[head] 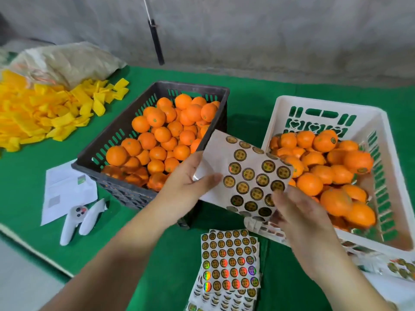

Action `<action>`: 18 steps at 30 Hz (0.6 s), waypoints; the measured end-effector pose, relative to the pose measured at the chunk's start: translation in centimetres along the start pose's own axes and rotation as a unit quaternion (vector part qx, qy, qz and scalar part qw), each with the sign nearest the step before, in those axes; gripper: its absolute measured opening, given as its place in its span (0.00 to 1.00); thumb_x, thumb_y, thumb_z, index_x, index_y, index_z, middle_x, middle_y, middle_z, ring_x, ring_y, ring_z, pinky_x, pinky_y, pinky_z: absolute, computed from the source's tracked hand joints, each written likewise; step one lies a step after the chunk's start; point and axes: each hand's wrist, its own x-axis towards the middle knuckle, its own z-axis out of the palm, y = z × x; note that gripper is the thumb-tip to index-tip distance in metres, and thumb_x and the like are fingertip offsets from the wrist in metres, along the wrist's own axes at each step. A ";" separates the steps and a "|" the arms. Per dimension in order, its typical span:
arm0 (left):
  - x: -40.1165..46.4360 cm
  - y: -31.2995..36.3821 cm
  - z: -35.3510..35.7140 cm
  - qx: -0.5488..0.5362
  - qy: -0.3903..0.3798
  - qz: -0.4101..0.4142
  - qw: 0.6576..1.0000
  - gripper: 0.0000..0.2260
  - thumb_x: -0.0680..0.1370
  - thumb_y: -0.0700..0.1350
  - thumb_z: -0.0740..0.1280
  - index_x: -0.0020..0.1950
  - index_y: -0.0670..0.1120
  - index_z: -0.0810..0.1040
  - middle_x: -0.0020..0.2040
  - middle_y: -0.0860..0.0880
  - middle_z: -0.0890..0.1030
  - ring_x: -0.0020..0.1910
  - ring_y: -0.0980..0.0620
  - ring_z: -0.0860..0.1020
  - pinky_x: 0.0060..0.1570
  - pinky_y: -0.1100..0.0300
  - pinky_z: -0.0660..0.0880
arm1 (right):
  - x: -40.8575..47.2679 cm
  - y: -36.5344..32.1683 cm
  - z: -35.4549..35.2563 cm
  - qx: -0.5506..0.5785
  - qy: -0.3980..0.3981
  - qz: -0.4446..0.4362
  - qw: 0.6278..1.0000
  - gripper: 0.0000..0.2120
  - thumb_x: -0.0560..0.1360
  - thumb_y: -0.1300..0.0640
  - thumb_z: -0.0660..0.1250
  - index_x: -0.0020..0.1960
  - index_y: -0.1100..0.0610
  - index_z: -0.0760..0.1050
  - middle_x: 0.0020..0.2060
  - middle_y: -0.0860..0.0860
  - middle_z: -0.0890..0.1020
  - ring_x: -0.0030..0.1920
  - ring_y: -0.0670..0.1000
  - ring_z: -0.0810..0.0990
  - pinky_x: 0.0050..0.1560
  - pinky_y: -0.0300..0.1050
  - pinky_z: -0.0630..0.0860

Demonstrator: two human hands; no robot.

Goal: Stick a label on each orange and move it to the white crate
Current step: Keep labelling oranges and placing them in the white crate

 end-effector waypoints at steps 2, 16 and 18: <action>1.6 -0.7 -2.5 0.072 -0.011 0.024 0.997 0.14 0.84 0.39 0.66 0.70 0.44 0.78 0.65 0.49 0.83 0.64 0.47 0.81 0.62 0.53 0.79 | 1.2 0.4 1.1 -0.083 0.021 -0.084 0.993 0.10 0.80 0.47 0.68 0.59 0.41 0.84 0.58 0.43 0.87 0.60 0.45 0.85 0.59 0.48 0.83; 10.0 -10.9 -13.1 0.608 -0.188 -0.449 0.627 0.22 0.82 0.53 0.67 0.70 0.40 0.78 0.62 0.37 0.81 0.53 0.40 0.83 0.45 0.49 0.79 | 4.0 3.8 1.0 0.067 0.032 -0.042 0.996 0.23 0.75 0.43 0.73 0.68 0.48 0.81 0.64 0.51 0.85 0.64 0.54 0.85 0.56 0.53 0.84; 10.1 -10.2 -13.2 0.671 -0.207 -0.385 0.598 0.26 0.76 0.51 0.75 0.72 0.44 0.76 0.69 0.39 0.73 0.64 0.39 0.78 0.50 0.46 0.80 | 3.5 3.8 0.5 0.069 0.030 -0.042 0.996 0.20 0.76 0.47 0.71 0.67 0.48 0.81 0.63 0.52 0.85 0.64 0.55 0.85 0.56 0.55 0.84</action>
